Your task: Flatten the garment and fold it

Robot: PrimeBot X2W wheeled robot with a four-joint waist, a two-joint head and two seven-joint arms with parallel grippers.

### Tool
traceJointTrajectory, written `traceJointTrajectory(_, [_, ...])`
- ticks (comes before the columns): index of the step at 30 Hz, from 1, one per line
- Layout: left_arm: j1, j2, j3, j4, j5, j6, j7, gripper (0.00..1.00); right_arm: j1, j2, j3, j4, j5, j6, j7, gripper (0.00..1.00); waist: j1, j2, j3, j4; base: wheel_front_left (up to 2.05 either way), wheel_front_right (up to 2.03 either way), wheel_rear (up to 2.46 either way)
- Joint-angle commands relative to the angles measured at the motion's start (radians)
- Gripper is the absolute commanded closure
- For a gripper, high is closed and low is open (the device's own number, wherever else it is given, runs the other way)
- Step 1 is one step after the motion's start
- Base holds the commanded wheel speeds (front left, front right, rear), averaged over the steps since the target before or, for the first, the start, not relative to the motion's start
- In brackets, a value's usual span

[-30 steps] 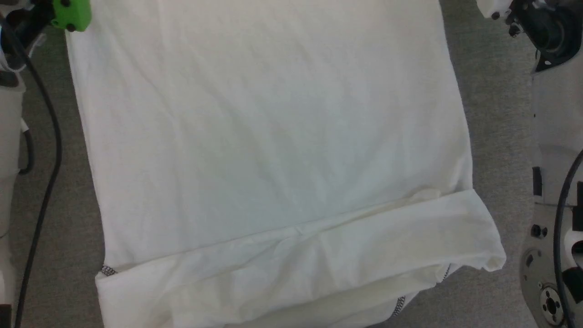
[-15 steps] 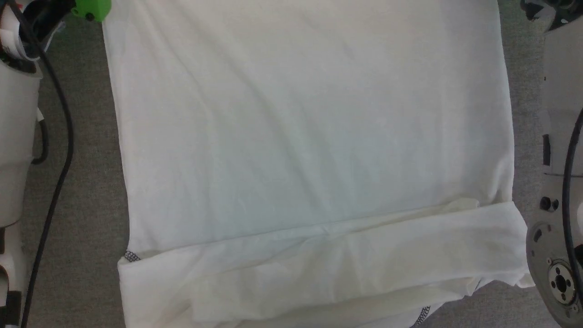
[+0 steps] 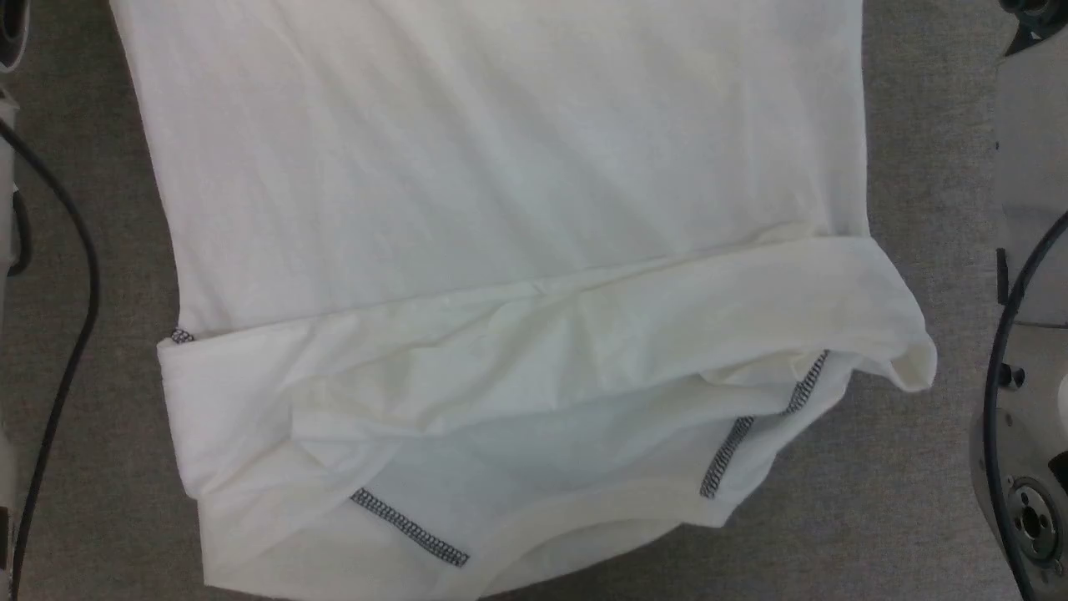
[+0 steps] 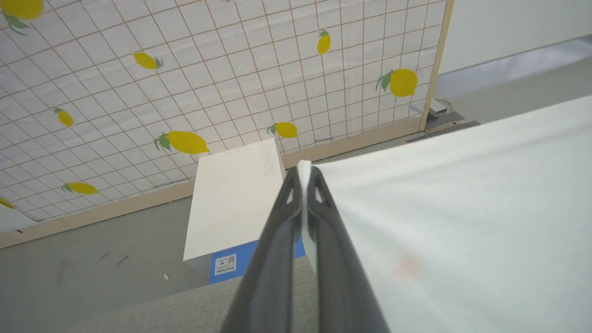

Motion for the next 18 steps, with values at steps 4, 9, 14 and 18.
traceJointTrajectory(4, [0.035, 0.006, 0.026, 0.021, 0.006, 0.025, -0.126, 1.00, 0.014, -0.030, 0.061, 0.012, 0.065, -0.002, -0.127, 1.00, -0.0001, 0.0000, -0.063, 0.020, 0.00, 0.00, 0.00])
traceJointTrajectory(9, [0.165, -0.005, 0.048, 0.005, -0.040, 0.019, -0.243, 1.00, 0.109, -0.079, 0.170, -0.044, 0.187, -0.002, -0.235, 1.00, -0.0001, 0.0000, -0.158, 0.045, 0.00, 0.00, 0.00])
traceJointTrajectory(14, [0.373, -0.001, 0.067, -0.081, -0.093, 0.017, -0.306, 1.00, 0.306, -0.161, 0.260, -0.193, 0.301, -0.002, -0.261, 1.00, -0.0001, 0.0000, -0.277, 0.070, 0.00, 0.00, 0.00])
traceJointTrajectory(18, [0.581, 0.022, 0.064, -0.195, -0.118, 0.018, -0.321, 1.00, 0.523, -0.239, 0.281, -0.355, 0.371, -0.002, -0.235, 1.00, -0.0001, 0.0000, -0.361, 0.087, 0.00, 0.00, 0.00])
